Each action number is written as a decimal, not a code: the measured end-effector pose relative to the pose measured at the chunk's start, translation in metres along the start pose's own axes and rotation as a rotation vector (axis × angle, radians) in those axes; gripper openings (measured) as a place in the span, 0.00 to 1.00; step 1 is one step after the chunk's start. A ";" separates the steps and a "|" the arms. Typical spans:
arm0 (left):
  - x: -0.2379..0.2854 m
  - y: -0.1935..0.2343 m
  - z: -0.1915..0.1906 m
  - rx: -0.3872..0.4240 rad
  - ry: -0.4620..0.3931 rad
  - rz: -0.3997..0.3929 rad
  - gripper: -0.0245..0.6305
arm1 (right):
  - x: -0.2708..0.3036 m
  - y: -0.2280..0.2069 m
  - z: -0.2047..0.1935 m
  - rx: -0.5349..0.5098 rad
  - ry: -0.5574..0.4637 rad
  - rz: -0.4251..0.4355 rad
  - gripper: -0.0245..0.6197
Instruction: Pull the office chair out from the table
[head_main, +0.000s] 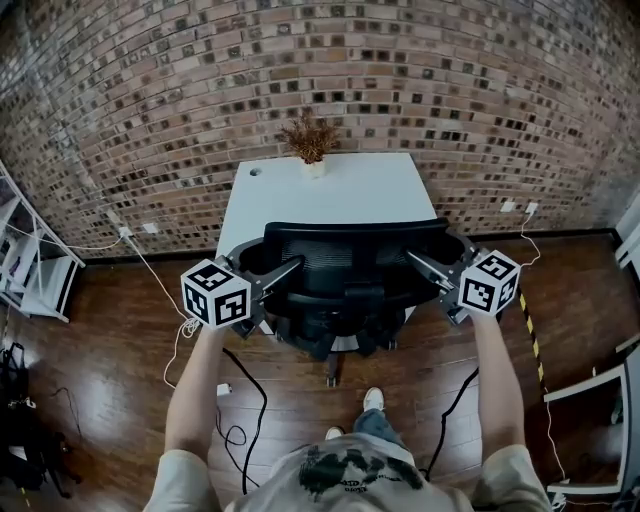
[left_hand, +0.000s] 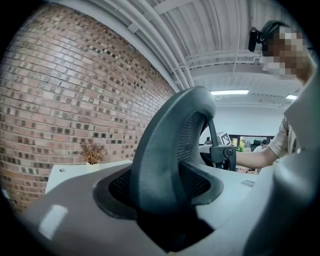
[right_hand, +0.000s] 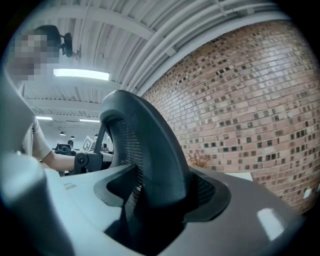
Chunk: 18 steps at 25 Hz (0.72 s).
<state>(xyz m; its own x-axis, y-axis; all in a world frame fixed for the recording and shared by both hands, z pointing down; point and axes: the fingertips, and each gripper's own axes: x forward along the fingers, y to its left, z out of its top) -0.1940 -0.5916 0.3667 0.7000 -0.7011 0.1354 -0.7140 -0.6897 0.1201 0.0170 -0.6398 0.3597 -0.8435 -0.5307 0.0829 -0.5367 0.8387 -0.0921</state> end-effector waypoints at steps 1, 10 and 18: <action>-0.004 -0.004 0.000 -0.001 0.001 -0.002 0.47 | -0.003 0.004 0.000 0.002 -0.005 -0.003 0.51; -0.032 -0.041 -0.012 -0.006 -0.008 -0.011 0.47 | -0.034 0.040 -0.009 0.022 -0.008 -0.007 0.51; -0.057 -0.074 -0.021 -0.003 -0.009 0.027 0.48 | -0.062 0.071 -0.017 0.022 -0.021 0.006 0.51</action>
<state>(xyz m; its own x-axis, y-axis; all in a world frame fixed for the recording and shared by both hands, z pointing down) -0.1815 -0.4972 0.3707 0.6808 -0.7209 0.1297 -0.7324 -0.6703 0.1193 0.0314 -0.5453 0.3644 -0.8466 -0.5287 0.0612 -0.5322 0.8389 -0.1139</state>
